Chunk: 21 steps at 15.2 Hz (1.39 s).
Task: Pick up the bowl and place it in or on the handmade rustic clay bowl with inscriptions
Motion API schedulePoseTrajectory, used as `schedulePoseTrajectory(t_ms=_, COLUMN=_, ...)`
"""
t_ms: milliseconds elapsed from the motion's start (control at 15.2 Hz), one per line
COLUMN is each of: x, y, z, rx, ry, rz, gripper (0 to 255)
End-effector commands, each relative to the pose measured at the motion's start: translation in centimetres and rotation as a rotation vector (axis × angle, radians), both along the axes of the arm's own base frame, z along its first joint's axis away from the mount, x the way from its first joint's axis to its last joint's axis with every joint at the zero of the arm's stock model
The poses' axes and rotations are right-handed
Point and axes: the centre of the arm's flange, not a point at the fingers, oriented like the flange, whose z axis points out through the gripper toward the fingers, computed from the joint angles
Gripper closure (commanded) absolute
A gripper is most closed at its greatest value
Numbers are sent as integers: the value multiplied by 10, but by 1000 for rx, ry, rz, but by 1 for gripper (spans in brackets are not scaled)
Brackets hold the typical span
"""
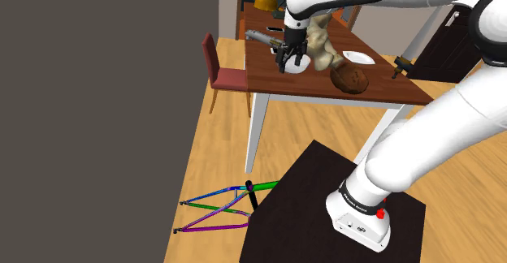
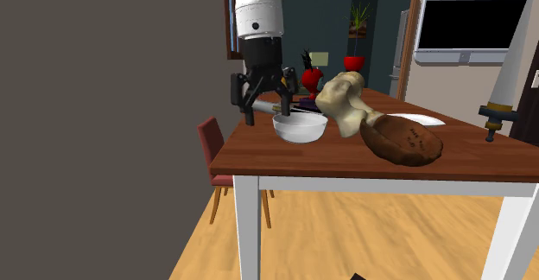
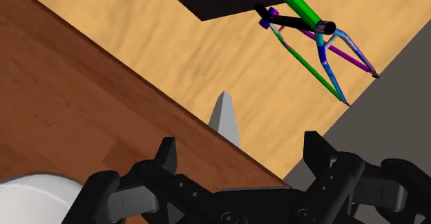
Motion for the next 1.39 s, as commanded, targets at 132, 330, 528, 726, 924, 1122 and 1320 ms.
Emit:
schedulePoseTrajectory(t_ms=132, x=31, y=-36, z=-14, rx=-42, ry=3, rz=4, gripper=0)
schedulePoseTrajectory(t_ms=330, x=54, y=-62, z=-24, rx=-72, ry=6, rz=6, gripper=0)
schedulePoseTrajectory(t_ms=528, x=77, y=-89, z=-33, rx=-103, ry=8, rz=8, gripper=0)
schedulePoseTrajectory(t_ms=726, x=100, y=-115, z=-41, rx=-133, ry=11, rz=11, gripper=0)
schedulePoseTrajectory(t_ms=924, x=124, y=-142, z=-49, rx=-164, ry=13, rz=13, gripper=0)
schedulePoseTrajectory(t_ms=1122, x=124, y=-146, z=-59, rx=-165, ry=13, rz=13, gripper=0)
schedulePoseTrajectory(t_ms=1320, x=122, y=-149, z=-74, rx=-165, ry=13, rz=13, gripper=0)
